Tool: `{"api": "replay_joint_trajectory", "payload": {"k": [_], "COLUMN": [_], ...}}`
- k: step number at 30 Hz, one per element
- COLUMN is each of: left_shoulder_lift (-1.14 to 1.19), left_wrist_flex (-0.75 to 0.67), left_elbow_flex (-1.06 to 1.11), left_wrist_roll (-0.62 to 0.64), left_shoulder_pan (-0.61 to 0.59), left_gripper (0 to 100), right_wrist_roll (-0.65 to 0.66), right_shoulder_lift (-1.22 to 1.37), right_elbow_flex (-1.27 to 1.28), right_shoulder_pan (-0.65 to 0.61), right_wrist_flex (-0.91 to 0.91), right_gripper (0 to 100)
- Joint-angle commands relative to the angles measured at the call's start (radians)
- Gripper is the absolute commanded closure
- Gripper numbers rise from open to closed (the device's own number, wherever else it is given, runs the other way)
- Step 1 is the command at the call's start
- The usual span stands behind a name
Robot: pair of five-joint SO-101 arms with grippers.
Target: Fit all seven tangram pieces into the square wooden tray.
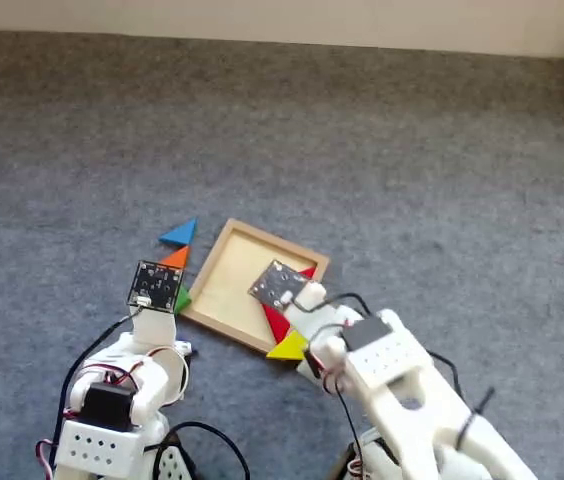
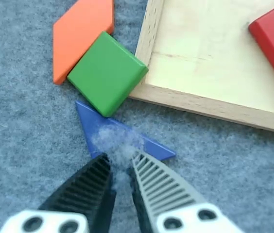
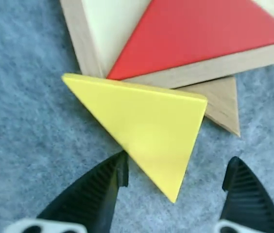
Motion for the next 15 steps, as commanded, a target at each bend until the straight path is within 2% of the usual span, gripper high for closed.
{"api": "replay_joint_trajectory", "payload": {"k": [1,4,10,15], "left_shoulder_lift": [-0.039,-0.039,-0.039,-0.039], "left_wrist_flex": [0.005,0.005,0.005,0.005], "left_elbow_flex": [0.021,0.021,0.021,0.021], "left_wrist_roll": [0.011,0.011,0.011,0.011], "left_shoulder_pan": [-0.001,-0.001,-0.001,-0.001], "left_gripper": [98,98,98,98], "right_wrist_roll": [-0.038,-0.040,-0.040,-0.046], "right_shoulder_lift": [0.139,0.176,0.188,0.180], "right_elbow_flex": [-0.128,-0.162,-0.162,-0.166], "right_shoulder_pan": [-0.008,-0.008,-0.012,-0.013], "right_wrist_flex": [-0.039,-0.051,-0.053,-0.048], "right_gripper": [69.5,70.7,79.6,80.7]}}
